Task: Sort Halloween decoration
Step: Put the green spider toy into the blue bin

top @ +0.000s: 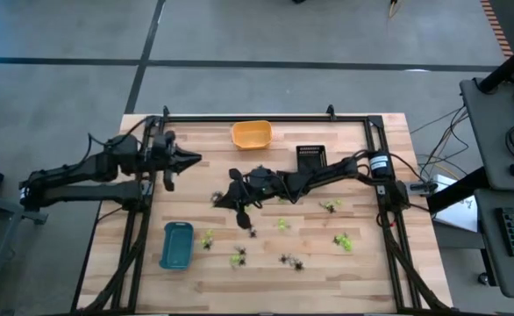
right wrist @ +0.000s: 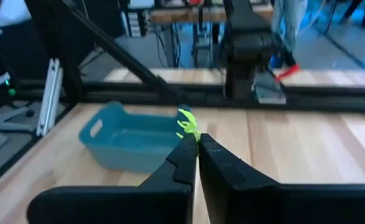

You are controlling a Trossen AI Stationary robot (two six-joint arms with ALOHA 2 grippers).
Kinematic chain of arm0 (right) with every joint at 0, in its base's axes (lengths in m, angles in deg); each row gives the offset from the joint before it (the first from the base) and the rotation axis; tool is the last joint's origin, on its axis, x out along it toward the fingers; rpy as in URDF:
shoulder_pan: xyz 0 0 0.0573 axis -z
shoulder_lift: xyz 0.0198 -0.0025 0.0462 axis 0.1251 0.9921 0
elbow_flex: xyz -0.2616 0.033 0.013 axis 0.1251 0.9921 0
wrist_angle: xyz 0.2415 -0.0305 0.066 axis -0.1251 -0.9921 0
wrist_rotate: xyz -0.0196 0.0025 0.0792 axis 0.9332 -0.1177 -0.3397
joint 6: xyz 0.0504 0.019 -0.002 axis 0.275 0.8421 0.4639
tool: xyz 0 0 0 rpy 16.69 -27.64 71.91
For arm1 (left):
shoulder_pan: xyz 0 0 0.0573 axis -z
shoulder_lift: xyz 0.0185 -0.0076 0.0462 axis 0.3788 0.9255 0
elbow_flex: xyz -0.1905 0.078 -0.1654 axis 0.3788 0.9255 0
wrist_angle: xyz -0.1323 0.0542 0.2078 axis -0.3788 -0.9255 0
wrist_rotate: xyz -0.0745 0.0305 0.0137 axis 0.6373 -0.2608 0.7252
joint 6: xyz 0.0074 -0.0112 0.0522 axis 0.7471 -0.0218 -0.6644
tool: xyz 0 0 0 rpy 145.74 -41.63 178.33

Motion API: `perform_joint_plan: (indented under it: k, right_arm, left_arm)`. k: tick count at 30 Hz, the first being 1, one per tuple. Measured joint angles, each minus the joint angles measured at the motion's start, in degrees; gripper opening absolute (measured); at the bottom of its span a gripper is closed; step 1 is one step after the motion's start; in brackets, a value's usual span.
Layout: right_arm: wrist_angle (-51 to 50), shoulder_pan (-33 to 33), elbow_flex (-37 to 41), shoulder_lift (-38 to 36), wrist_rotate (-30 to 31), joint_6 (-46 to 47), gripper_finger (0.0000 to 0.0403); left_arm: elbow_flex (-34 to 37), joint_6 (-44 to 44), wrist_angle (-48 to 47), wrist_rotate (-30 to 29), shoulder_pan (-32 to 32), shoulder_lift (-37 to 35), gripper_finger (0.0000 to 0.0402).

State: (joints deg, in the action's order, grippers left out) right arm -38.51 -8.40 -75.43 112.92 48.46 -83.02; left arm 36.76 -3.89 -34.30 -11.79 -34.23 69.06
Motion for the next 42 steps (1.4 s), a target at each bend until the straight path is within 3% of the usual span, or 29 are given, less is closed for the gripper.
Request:
perform_joint_plan:
  k: [12,22,29,42]
  right_arm:
    - [2.29,-1.18,-11.97,12.14,-0.10,-1.81,0.0008]
    - [1.64,-1.84,-24.80,22.82,-6.44,-0.22,0.0008]
    - [-6.59,-2.19,-33.71,27.69,-6.60,-3.13,0.0008]
    - [-7.59,-2.17,-35.13,28.53,-6.16,-3.96,0.0022]
  left_arm:
    - [0.07,1.13,1.62,0.07,0.04,-1.32,0.0016]
    - [0.09,-0.65,1.72,0.11,0.15,-1.53,0.0016]
    - [0.09,-0.86,1.73,0.11,0.15,-1.50,0.0016]
    - [0.09,-1.10,1.73,0.11,0.15,-1.24,0.0016]
